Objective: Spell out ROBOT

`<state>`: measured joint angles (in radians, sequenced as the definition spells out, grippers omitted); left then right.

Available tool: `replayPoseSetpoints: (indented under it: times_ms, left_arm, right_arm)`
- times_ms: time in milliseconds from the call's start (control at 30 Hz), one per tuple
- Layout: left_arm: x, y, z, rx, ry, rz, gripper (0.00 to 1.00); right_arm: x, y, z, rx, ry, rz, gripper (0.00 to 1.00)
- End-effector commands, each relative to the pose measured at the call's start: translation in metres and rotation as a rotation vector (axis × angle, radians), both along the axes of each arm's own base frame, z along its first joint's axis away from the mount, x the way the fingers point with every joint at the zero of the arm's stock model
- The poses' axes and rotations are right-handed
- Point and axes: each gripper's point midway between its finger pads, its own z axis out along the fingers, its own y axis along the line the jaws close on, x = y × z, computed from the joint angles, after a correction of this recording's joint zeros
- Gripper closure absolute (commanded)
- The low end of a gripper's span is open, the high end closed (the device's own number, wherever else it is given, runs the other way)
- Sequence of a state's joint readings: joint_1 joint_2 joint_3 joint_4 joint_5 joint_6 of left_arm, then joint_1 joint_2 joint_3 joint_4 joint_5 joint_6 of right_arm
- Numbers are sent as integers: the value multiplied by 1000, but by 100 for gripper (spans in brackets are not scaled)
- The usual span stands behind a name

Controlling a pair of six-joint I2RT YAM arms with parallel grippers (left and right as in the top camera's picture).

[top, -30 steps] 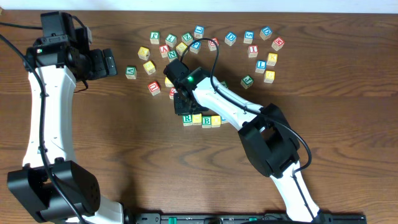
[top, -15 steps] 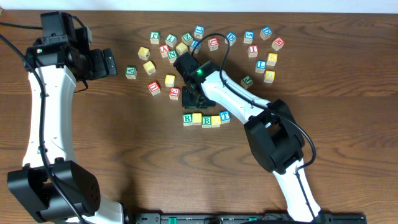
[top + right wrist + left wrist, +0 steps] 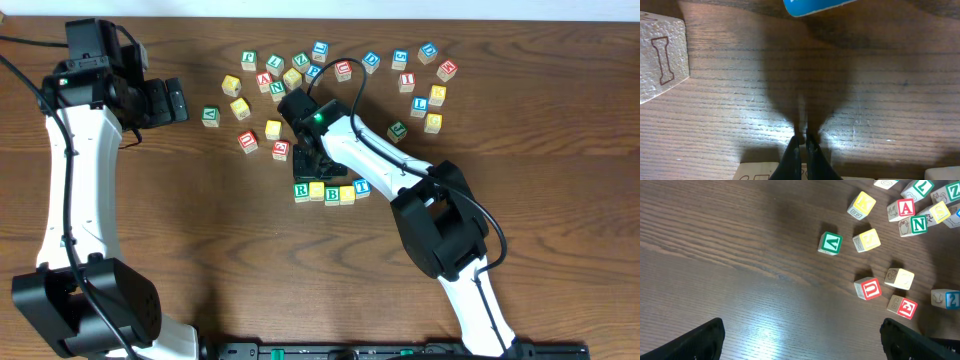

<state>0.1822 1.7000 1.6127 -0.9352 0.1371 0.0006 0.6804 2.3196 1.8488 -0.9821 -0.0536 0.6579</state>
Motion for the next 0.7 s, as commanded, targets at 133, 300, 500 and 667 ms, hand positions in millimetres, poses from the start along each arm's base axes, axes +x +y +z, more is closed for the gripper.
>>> replayPoseSetpoints:
  times_ms: [133,300,500,667]
  left_arm:
    - [2,0,13,0,-35,-4,2]
    - [2,0,13,0,-35,-4,2]
    - [2,0,13,0,-34,-4,2]
    - [2,0,13,0,-34,-4,2]
  right_arm:
    - [8,-5,0,7,-5,4,99]
    - [15,-23,4,-4,6,-12,99]
    - [21,-29,14,5,-16,12,99]
    - [34,-37,53,44,-92,46,99]
